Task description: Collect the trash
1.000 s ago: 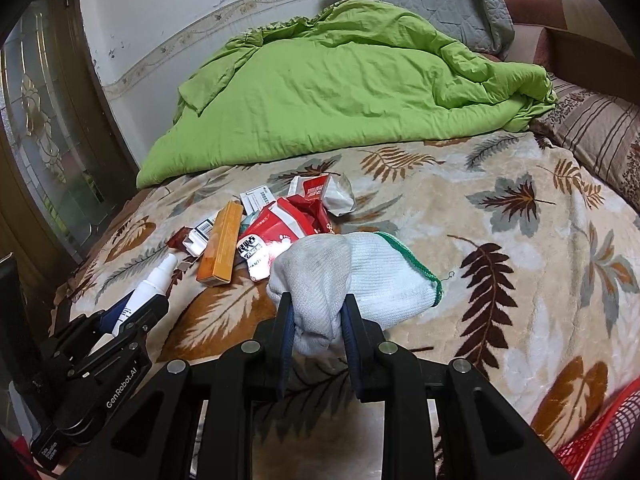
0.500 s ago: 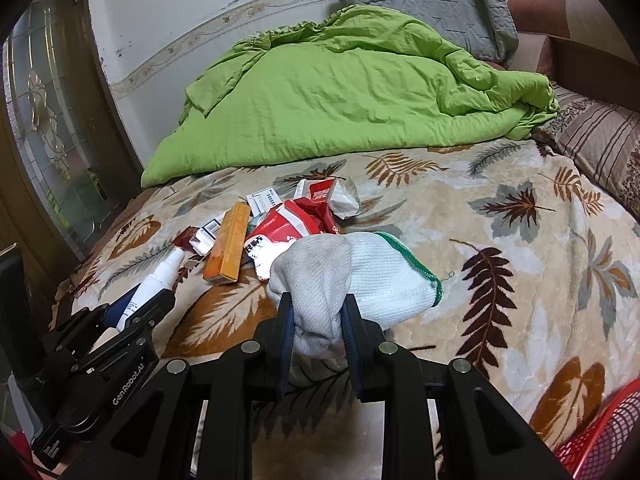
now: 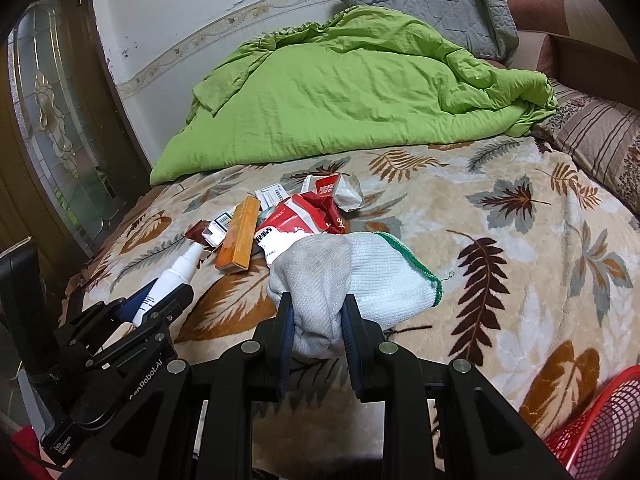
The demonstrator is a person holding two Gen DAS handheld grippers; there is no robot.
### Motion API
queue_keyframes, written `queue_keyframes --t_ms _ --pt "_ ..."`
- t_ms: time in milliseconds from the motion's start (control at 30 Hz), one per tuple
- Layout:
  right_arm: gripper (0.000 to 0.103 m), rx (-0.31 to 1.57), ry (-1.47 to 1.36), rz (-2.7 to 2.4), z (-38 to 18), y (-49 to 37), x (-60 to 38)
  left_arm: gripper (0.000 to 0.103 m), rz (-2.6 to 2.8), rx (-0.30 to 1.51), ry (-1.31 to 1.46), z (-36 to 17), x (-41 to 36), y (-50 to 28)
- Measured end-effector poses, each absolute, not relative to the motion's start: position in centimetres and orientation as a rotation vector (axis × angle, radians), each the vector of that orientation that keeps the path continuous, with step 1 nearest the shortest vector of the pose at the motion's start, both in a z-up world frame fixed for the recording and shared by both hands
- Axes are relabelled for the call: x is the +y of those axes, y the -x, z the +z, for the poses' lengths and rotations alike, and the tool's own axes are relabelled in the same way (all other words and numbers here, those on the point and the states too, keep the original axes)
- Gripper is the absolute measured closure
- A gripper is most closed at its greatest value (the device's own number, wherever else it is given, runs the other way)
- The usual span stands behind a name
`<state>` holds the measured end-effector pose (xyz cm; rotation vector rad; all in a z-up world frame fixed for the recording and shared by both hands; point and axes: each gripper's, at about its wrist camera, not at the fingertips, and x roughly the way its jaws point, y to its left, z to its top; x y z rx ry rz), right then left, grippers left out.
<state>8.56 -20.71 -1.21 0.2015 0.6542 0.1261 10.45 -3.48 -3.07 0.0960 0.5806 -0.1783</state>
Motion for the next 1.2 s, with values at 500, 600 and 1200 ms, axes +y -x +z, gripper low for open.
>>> queue_keyframes --t_ms 500,600,1200 --pt "0.078 0.639 -0.235 0.129 -0.1 -6.4 -21.9 0.074 -0.223 0.584 -0.105 -2.5 -5.0 -8.3" --pt "0.078 0.639 -0.249 0.129 0.1 -6.2 -22.3 0.074 -0.227 0.583 -0.108 -2.4 -5.3 -8.0" --pt "0.078 0.631 -0.307 0.133 0.7 -5.0 -24.3 0.074 -0.272 0.585 -0.097 -1.5 -6.5 -7.0"
